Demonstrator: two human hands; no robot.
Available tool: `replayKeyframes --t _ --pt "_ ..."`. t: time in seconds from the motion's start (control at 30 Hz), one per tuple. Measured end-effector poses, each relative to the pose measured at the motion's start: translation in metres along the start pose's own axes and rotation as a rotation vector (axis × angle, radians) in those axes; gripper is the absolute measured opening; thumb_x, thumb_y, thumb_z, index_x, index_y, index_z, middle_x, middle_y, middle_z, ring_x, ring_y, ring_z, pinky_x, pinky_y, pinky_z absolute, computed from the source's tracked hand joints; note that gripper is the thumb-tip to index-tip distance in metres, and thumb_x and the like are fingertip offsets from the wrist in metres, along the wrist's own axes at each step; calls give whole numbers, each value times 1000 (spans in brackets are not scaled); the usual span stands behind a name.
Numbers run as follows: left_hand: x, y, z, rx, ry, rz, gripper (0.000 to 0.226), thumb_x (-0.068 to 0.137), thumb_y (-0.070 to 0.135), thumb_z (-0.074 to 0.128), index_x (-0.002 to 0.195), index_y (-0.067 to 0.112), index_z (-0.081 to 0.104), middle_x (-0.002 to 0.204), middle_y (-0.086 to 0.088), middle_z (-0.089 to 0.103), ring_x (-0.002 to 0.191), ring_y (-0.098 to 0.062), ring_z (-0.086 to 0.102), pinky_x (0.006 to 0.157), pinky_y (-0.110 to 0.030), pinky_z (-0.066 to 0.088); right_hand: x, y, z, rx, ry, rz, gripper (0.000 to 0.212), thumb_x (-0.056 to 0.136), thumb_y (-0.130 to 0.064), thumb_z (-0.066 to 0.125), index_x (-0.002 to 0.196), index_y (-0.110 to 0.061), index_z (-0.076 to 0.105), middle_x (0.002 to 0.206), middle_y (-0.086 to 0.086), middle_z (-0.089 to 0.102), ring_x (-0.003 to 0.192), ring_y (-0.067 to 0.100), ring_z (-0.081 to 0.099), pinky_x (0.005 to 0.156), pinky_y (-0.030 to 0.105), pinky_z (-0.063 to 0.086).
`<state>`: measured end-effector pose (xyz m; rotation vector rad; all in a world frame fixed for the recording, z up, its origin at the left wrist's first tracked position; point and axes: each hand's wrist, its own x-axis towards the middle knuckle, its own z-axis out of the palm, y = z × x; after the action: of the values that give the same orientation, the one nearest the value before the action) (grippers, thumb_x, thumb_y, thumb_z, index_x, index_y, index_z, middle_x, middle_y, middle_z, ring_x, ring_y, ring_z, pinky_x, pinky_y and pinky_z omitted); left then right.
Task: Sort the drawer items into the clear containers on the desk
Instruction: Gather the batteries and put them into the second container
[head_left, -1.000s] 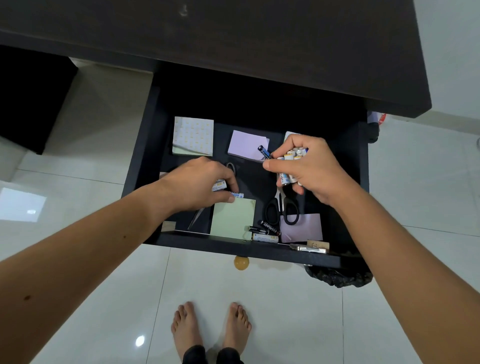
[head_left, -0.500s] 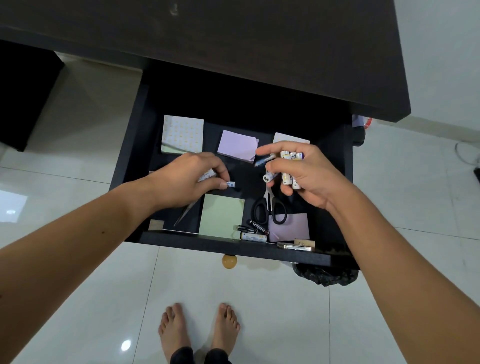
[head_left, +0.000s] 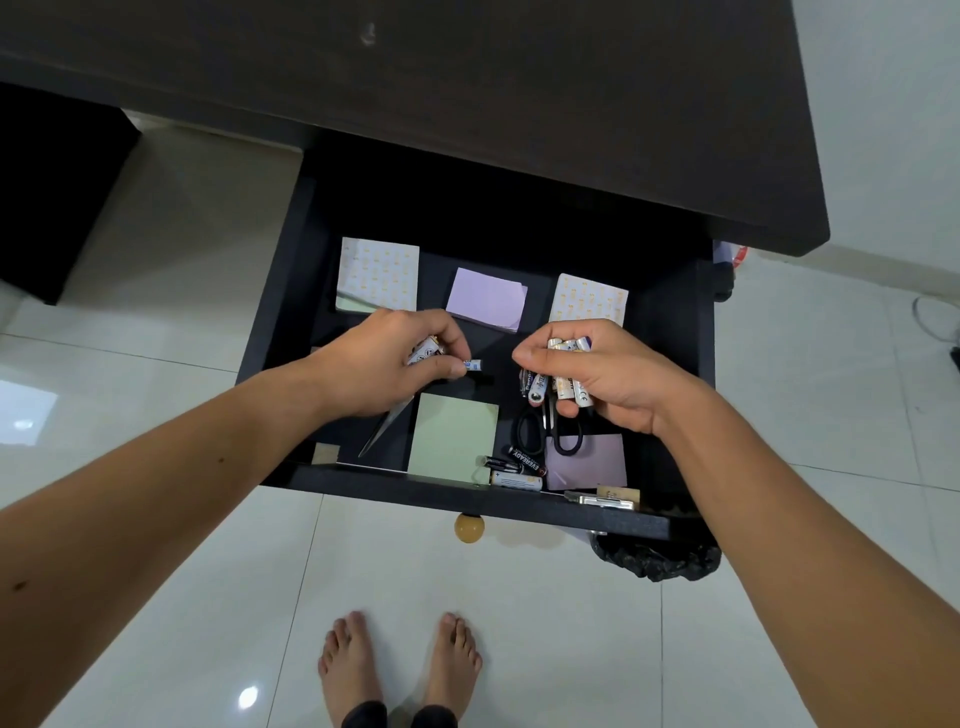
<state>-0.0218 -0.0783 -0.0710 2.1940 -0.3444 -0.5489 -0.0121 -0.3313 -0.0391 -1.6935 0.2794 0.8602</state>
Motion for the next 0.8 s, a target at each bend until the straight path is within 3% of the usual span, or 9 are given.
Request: replayKeyframes --t 0.17,0.27,0.37,0.43,0.5,0.57,0.63,0.73,0.8 --pt "-2 1 -2 -81 14 5 14 103 31 67 116 36 66 93 8 72 72 -2 65 60 -16 49 -1 -1 1 106 -80 21 11 93 -8 77 101 -2 72 93 13 73 93 38 80 53 26 59" --pt "-4 0 -5 -120 34 47 29 106 31 62 131 45 66 99 11 73 75 -9 68 68 -25 59 -3 -1 -1 76 -103 13 6 90 3 75 94 -1 73 85 14 72 80 36 79 53 29 61" --pt "-4 1 -5 -115 27 37 22 104 34 63 122 45 72 106 16 73 96 -9 71 83 -26 58 -6 0 -2 -61 -147 -29 11 87 9 76 95 2 74 73 13 70 63 27 70 42 25 48" --pt "-5 4 -5 -117 -3 38 14 100 36 70 112 40 75 102 17 73 89 1 68 73 -15 50 -7 3 -2 -160 -202 -34 12 86 7 78 96 1 75 68 12 69 56 22 65 38 22 40" --pt "-5 6 -5 -130 -17 32 9 95 36 76 104 36 73 94 14 71 73 5 64 63 -13 48 -9 5 0 -268 -259 -23 14 84 -1 85 95 -3 77 73 15 73 58 23 65 38 21 37" --pt "-5 6 -5 -141 -10 15 12 92 37 79 97 34 68 85 8 69 60 0 59 55 -20 51 -11 3 5 -420 -301 -12 16 81 -12 90 93 -11 80 81 16 77 62 23 66 41 22 40" --pt "-5 6 -5 -140 -27 -5 18 91 36 81 93 31 63 79 2 68 54 -7 59 54 -31 56 -12 2 12 -630 -301 -25 18 79 -23 93 94 -23 84 73 -2 77 61 15 67 44 23 45" --pt "-7 6 -5 -106 -68 -21 24 88 39 83 87 28 62 69 3 67 53 -12 64 56 -33 57 -10 6 22 -957 -229 -145 20 75 -38 93 94 -37 84 80 -18 74 77 2 68 68 24 56" --pt "-7 6 -5 -86 -78 -28 25 87 42 83 84 28 62 68 2 68 54 -11 65 56 -29 56 -9 10 30 -1091 -223 -183 18 77 -43 89 93 -37 83 89 -17 70 85 5 67 75 35 60"
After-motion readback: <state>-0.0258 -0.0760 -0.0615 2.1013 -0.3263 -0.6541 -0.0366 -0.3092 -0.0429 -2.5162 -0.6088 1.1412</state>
